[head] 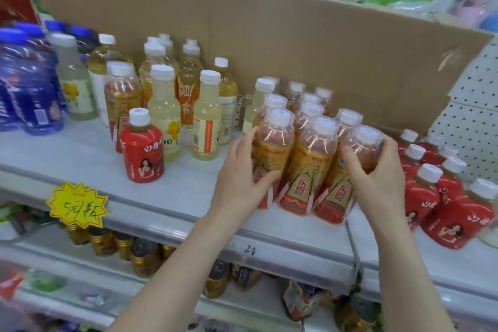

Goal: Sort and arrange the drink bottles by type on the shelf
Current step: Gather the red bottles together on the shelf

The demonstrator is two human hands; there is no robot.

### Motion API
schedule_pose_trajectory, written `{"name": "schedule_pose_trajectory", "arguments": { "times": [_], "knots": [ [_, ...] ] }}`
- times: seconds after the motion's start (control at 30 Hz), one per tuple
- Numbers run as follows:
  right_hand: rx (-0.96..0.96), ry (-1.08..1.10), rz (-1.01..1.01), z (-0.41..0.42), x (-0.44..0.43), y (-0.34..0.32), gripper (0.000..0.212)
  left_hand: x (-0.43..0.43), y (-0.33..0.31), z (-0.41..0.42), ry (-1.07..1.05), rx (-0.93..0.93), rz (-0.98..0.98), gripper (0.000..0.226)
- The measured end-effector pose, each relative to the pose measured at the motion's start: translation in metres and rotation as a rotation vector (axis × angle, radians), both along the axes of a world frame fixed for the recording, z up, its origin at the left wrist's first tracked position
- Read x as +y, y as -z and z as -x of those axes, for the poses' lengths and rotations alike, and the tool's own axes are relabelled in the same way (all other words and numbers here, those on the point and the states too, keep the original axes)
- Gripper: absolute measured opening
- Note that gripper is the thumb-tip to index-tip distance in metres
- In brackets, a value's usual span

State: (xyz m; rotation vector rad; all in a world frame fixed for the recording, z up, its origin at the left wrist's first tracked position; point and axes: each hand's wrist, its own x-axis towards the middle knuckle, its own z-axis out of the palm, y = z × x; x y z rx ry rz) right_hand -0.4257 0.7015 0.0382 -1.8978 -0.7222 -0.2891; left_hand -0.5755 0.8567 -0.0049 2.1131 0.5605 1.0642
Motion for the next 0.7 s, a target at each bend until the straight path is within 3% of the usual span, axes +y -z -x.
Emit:
{"name": "schedule_pose_trajectory", "arguments": {
  "times": [0.07,0.17,0.3,0.4,0.57,0.63,0.7],
  "knots": [
    [-0.022,0.114,0.028,0.01,0.006,-0.003,0.044,0.011,0.0,0.01,0.018,0.044,-0.045,0.079],
    [-0.284,0.314,-0.07,0.04,0.026,-0.013,0.059,0.036,0.001,0.043,-0.072,-0.007,-0.201,0.06],
    [-0.51,0.174,-0.142,0.099,0.098,-0.034,0.052,0.088,-0.001,0.103,-0.323,-0.138,-0.399,0.049],
    [-0.549,0.107,0.143,0.108,0.172,-0.058,0.06,0.128,-0.002,0.133,-0.349,-0.017,-0.42,0.054],
    [-0.271,0.336,0.772,0.071,0.246,-0.079,0.056,0.164,0.004,0.145,-0.155,0.083,-0.351,0.067],
    [-0.215,0.364,0.847,0.063,0.253,-0.079,0.05,0.171,0.006,0.146,-0.118,0.082,-0.353,0.068],
    [-0.224,0.346,0.801,0.063,0.254,-0.078,0.041,0.176,0.008,0.146,-0.092,0.081,-0.338,0.069]
  ]
}}
